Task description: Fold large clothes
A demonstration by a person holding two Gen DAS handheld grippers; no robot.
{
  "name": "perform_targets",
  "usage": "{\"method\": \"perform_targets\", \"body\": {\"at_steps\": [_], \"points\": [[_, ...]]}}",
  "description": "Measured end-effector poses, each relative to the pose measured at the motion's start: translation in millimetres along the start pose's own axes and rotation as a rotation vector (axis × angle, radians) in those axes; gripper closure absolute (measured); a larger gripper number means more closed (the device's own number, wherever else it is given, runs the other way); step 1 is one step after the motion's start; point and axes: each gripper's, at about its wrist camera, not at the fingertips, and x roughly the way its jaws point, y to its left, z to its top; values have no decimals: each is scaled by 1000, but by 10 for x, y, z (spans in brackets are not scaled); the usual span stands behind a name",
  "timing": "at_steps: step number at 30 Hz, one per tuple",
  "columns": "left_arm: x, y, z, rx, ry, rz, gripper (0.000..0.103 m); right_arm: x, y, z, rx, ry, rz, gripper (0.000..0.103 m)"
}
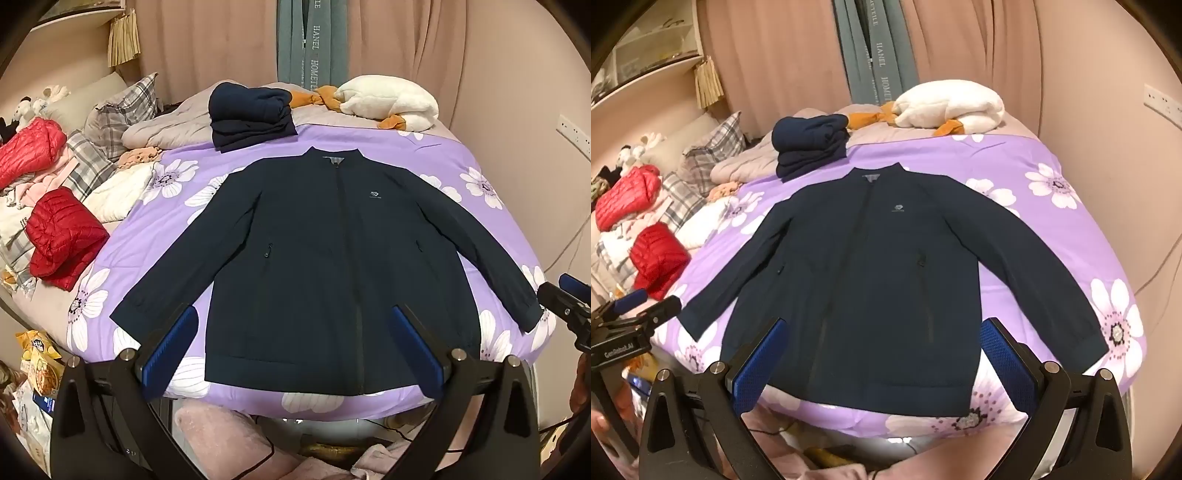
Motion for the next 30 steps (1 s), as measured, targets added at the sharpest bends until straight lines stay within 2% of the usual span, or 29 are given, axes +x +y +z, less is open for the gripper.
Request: {"method": "perform_targets", "body": {"at_steps": [8, 9, 17, 30], "points": [[68, -48, 106, 19, -16, 41, 0, 21, 10, 16, 2, -7, 7, 1], [78, -11, 108, -3, -23, 21, 0, 24, 11, 18, 3, -6, 9, 1], [-18, 8, 93, -13, -58, 35, 0, 47, 46, 32, -5, -4, 14, 1], [-22, -28, 124, -14, -58, 43, 0, 93, 81, 29, -9, -1, 28, 1]]}}
